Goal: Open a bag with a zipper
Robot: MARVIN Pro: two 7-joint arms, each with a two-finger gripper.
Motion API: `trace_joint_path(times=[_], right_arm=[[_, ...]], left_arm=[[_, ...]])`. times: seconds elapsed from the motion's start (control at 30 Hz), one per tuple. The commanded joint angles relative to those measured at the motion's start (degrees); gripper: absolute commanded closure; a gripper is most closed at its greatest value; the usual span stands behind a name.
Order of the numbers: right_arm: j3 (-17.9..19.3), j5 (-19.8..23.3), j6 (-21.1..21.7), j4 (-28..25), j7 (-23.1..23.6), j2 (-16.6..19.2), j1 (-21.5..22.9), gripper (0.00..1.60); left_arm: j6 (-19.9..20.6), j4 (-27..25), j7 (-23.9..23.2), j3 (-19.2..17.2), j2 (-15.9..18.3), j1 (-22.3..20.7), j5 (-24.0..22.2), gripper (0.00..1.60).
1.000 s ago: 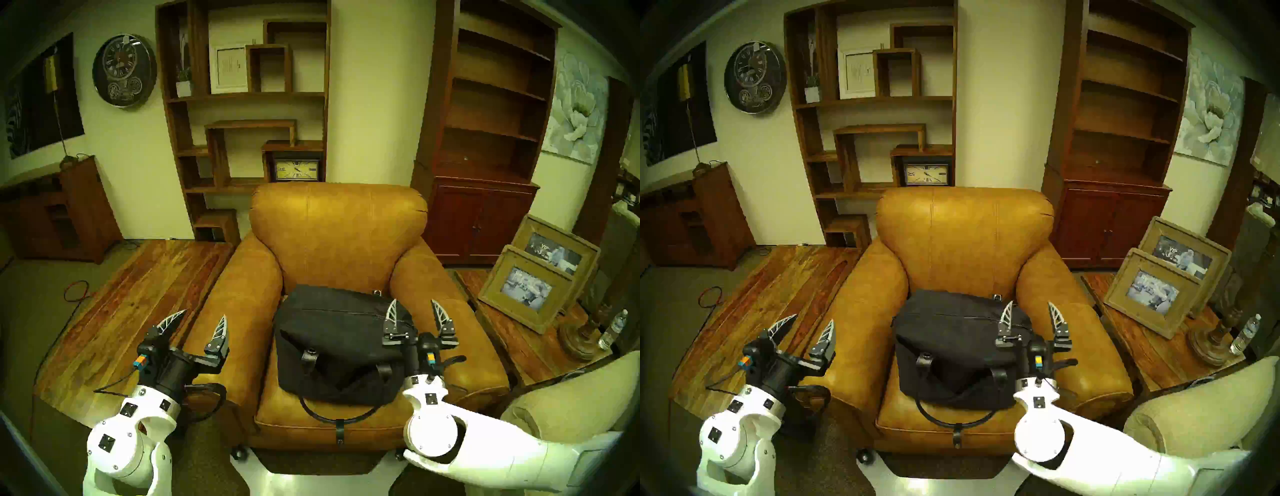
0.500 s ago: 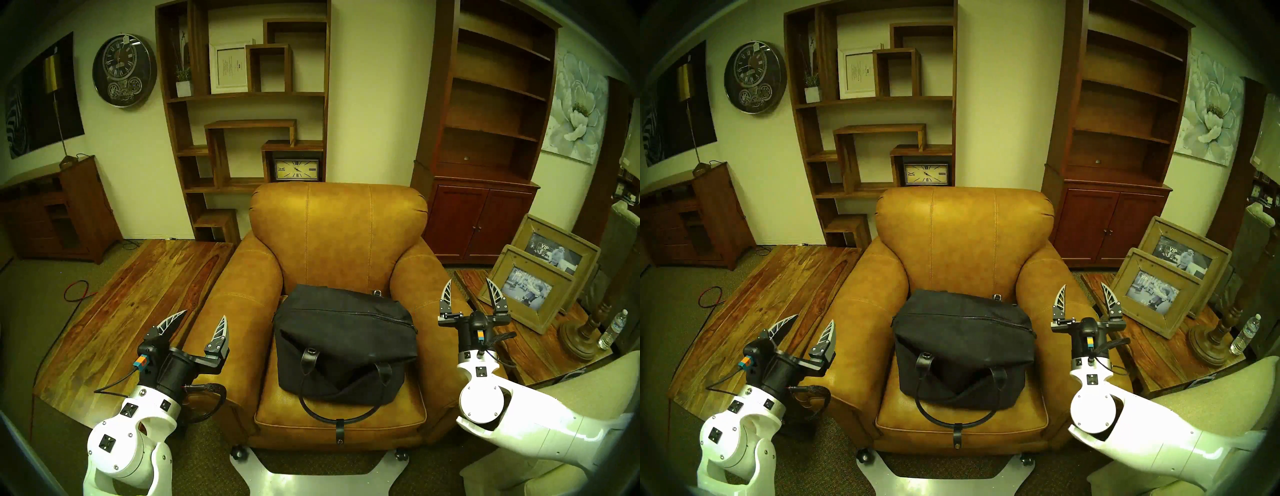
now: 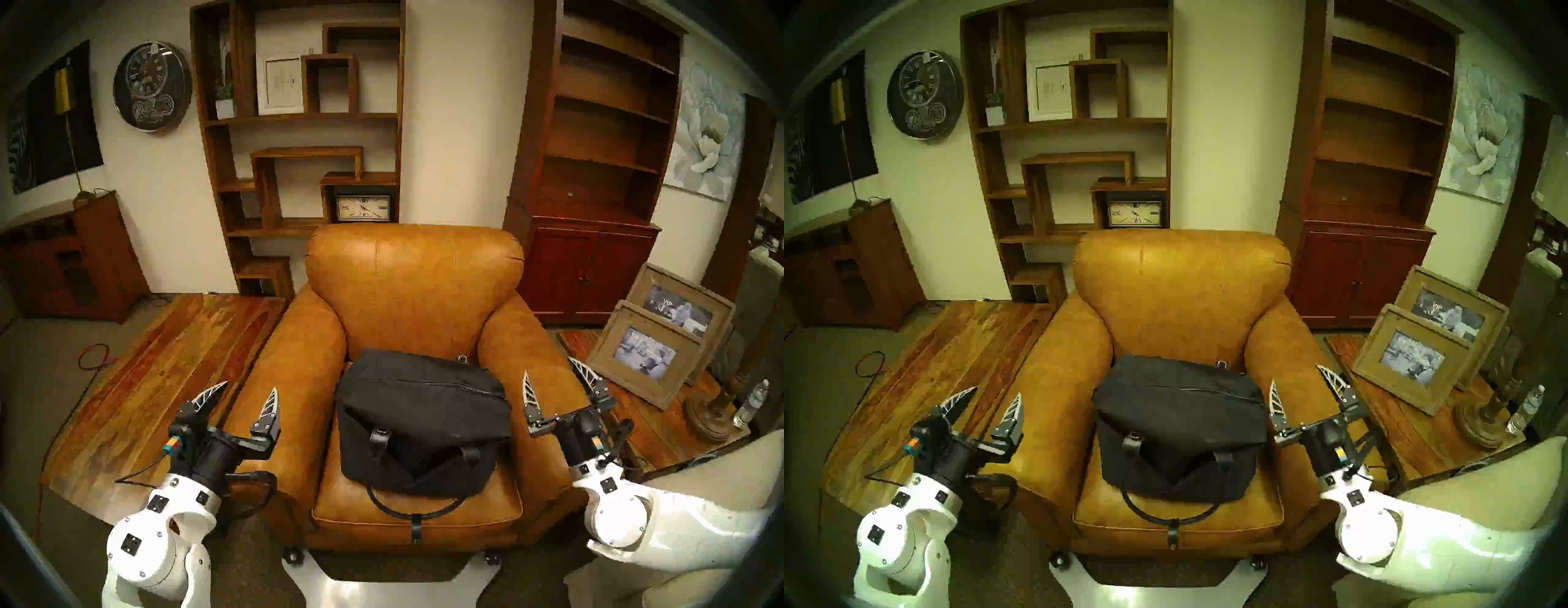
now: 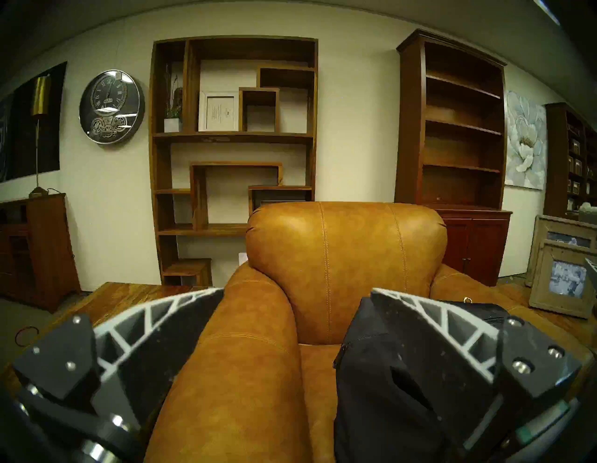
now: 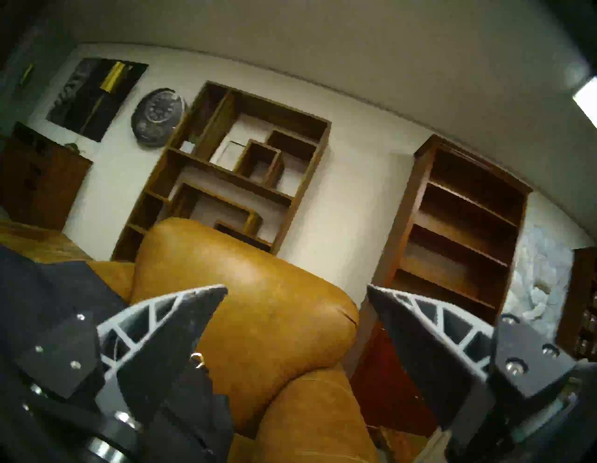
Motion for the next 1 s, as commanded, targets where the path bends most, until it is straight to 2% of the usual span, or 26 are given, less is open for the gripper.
trace_joint_path(times=[0.0,0.17,0.27,0.33,0.4,0.67,0.97], right_arm=[[0.78,4.42,-5.43,-2.70,4.26,6.35,-2.11,0.00],[1.71,7.97,-8.53,-3.86,7.84,9.73,-1.88,0.00],[0.31,12.33,-10.26,-5.57,12.40,13.04,-2.97,0.00],[0.01,12.66,-9.85,-5.56,13.76,13.40,-3.28,0.00],[-0.21,14.78,-10.42,-5.97,15.58,14.08,-3.64,0.00],[-1.06,21.41,-8.51,-6.48,24.02,16.00,-3.67,0.00],[-1.41,29.57,-3.40,-7.38,34.40,17.25,-2.98,0.00]], left_arm=[[-0.33,-1.61,-0.07,-0.18,-0.09,0.22,-0.21,0.00],[-0.34,-1.60,-0.07,-0.18,-0.09,0.30,-0.24,0.00],[-0.35,-1.65,-0.07,-0.19,-0.10,0.40,-0.27,0.00],[-0.35,-1.67,-0.07,-0.19,-0.11,0.42,-0.28,0.00],[-0.35,-1.75,-0.07,-0.20,-0.12,0.48,-0.30,0.00],[-0.35,-1.96,-0.07,-0.22,-0.15,0.68,-0.38,0.00],[-0.33,-2.19,-0.06,-0.25,-0.18,0.89,-0.49,0.00]])
